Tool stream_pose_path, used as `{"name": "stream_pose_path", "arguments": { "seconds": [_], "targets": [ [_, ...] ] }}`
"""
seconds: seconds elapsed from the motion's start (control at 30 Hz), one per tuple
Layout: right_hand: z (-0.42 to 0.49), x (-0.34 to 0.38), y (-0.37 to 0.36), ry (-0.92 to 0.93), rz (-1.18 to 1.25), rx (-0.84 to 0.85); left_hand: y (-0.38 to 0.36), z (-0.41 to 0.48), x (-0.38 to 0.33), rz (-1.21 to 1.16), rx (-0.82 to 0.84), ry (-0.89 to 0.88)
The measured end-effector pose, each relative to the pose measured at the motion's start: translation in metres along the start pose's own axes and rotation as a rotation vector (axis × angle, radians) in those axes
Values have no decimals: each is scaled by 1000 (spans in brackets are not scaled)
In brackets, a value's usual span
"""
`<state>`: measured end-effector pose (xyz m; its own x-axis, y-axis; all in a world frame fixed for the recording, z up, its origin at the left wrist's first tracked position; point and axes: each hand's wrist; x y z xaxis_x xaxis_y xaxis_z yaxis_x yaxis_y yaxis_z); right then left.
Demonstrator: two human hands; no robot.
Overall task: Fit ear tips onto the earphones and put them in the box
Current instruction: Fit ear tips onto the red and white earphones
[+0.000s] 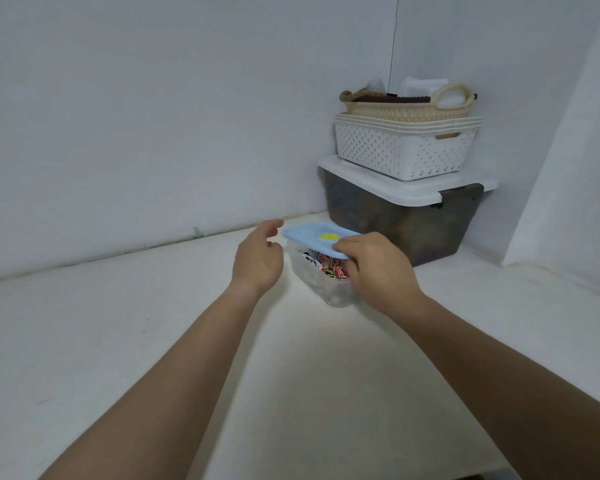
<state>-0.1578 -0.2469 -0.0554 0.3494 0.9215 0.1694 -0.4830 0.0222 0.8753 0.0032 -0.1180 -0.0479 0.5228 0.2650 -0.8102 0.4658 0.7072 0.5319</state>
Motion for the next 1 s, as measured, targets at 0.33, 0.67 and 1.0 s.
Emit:
{"name": "stream_pose_path", "arguments": {
  "seconds": [0.33,0.67,1.0],
  "targets": [
    [-11,-10,9,8,155,68,-26,9,-8,243,349,-93],
    [-20,-23,4,-198,335,191,-34,17,-9,248,363,-26],
    [-26,-39,4,-310,561,132,-39,14,-8,143,279,-5]
  ]
}}
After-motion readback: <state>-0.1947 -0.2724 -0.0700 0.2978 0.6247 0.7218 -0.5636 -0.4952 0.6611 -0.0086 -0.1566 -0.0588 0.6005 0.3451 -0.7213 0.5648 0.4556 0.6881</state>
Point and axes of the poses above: each hand's wrist, its own z-axis towards the middle knuckle, its own y-axis out of the back of the hand, x = y × z, and after that the axes turned 8 degrees about x, right-handed
